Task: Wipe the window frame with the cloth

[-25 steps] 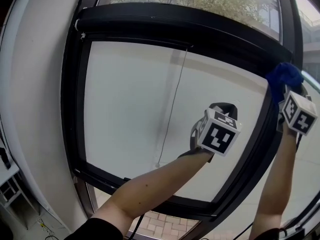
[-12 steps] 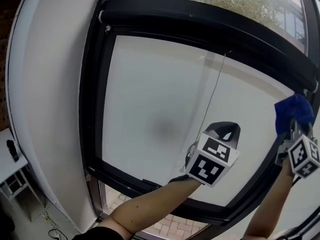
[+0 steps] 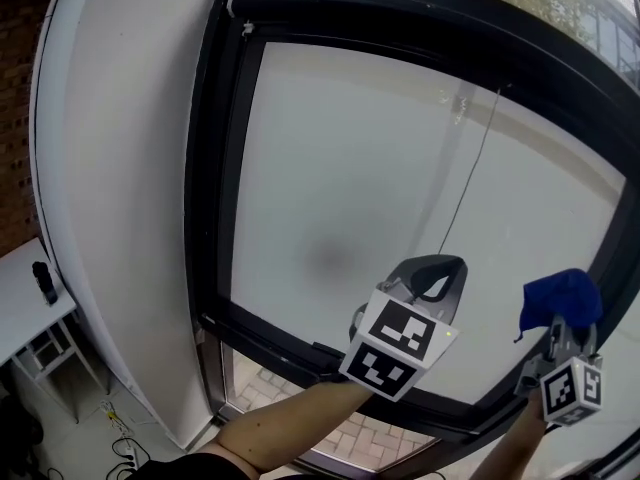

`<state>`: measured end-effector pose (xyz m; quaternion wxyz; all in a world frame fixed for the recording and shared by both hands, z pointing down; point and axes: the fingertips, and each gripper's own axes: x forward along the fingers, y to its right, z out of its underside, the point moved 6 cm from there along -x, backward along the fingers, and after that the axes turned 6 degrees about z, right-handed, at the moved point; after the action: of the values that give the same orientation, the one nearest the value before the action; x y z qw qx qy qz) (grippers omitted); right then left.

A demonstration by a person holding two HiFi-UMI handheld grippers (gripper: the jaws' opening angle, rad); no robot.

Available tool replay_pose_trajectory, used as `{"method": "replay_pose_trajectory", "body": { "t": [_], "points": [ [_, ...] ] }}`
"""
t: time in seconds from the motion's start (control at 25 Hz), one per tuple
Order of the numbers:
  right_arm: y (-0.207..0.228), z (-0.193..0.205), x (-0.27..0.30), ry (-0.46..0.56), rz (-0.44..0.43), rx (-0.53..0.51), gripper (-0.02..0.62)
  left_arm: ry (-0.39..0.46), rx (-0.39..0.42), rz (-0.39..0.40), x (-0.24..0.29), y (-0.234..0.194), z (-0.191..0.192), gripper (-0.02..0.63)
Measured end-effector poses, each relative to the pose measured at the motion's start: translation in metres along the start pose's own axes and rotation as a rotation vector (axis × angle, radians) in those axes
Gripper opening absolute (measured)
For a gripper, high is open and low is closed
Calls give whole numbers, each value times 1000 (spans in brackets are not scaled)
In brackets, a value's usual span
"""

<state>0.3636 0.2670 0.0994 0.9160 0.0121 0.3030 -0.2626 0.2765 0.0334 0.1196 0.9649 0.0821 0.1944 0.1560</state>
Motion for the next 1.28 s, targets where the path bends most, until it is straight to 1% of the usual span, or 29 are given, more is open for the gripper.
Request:
{"method": "replay_pose_trajectory", "body": {
  "t": [0.16,0.28,0.36,0.44,0.48,0.56,0.68,0.76,0.88,0.92,0.96,1.08,1.28],
  "points": [
    [-14,24,-11,-67,-45,20,75,-37,8,-43,-11,-7,18,-6],
    [-17,43,-27,-116,-43,84,74,-66,12,-58,-17,-9,30,-6],
    [-16,66,-44,-168,-49,130,74,-92,32,-75,-27,-9,41,-6],
    [-19,86,-53,-231,-71,132,75,-116,48,-109,-37,-13,53,-6],
    [-21,94,-55,-255,-78,135,75,-127,44,-121,-41,-16,60,-6],
    [-27,107,-58,-287,-90,145,74,-153,11,-136,-50,-19,75,-6],
    [-42,121,-62,-328,-132,146,74,-201,-28,-174,-65,-24,102,-6],
    [-51,127,-63,-340,-161,137,74,-220,-43,-202,-73,-26,116,-6],
    [-62,138,-66,-352,-181,32,74,-245,-52,-231,-80,-28,131,-6],
    [-65,141,-70,-360,-184,13,75,-256,-52,-233,-83,-27,134,-6],
    [-67,143,-74,-369,-191,24,74,-264,-54,-233,-85,-26,137,-6],
    [-75,138,-74,-368,-232,108,74,-277,-59,-241,-91,-24,141,-6],
    [-112,127,-53,-309,-360,116,75,-291,-51,-309,-115,-39,135,-6]
  ]
}}
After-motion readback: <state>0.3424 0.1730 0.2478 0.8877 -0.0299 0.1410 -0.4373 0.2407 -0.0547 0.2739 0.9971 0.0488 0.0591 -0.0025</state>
